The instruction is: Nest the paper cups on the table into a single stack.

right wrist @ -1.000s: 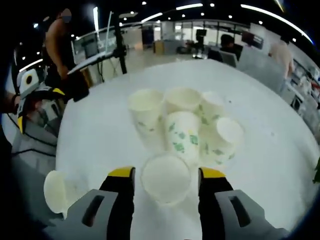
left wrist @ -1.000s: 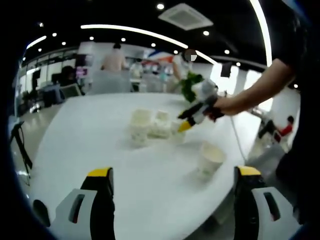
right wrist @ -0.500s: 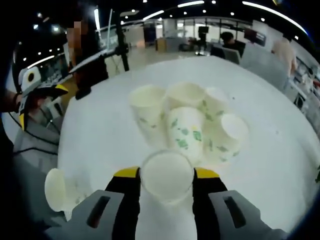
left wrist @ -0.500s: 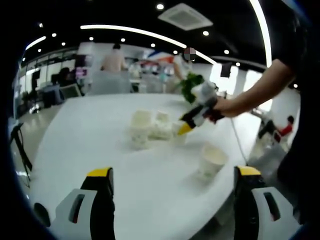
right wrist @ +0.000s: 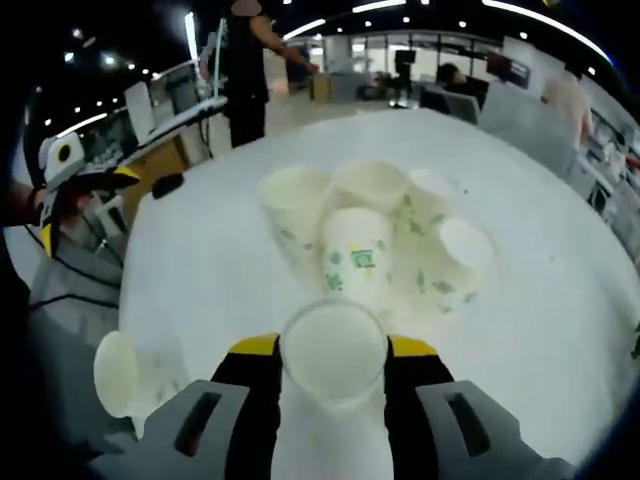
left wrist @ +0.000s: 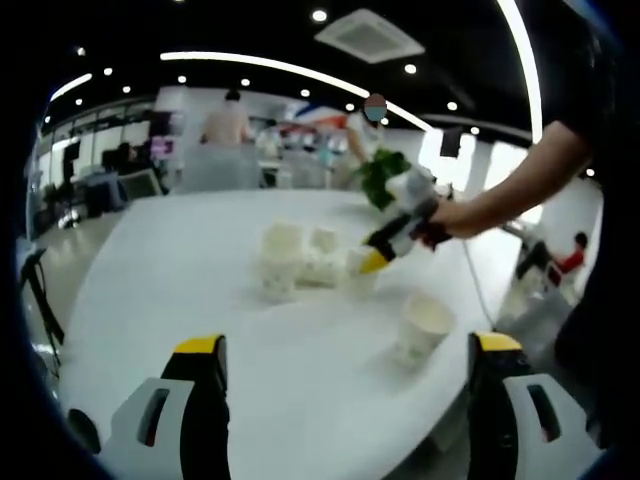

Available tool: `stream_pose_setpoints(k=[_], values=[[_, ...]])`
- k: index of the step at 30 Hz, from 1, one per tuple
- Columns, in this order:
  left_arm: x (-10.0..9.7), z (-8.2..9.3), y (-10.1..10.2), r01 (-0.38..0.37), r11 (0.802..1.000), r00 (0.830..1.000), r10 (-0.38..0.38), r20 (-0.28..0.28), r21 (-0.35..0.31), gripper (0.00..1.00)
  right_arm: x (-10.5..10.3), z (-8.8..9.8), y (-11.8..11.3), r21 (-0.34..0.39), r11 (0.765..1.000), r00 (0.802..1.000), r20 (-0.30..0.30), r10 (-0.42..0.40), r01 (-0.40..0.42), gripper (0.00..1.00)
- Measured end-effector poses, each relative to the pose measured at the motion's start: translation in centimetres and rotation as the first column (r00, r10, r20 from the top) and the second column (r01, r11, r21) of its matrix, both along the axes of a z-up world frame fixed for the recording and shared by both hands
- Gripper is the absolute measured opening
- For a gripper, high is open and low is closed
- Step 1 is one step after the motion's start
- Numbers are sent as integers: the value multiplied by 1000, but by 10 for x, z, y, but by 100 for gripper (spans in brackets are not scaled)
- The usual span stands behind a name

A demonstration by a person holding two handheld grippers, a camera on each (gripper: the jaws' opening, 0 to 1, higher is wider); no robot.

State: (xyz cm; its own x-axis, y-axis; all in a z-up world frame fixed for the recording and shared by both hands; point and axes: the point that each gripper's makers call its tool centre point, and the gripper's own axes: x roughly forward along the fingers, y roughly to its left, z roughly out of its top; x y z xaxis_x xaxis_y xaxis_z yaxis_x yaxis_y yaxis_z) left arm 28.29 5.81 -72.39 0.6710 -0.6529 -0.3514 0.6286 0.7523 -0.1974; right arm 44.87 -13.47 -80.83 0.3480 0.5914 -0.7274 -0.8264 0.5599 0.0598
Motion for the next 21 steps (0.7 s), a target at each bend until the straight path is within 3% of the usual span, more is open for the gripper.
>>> stream_pose_setpoints(k=[21], values=[[5,9,-6,22,1000,1000,-22,22,-2,100,-17,15,-12,33,999,999,7,-42,42,36]])
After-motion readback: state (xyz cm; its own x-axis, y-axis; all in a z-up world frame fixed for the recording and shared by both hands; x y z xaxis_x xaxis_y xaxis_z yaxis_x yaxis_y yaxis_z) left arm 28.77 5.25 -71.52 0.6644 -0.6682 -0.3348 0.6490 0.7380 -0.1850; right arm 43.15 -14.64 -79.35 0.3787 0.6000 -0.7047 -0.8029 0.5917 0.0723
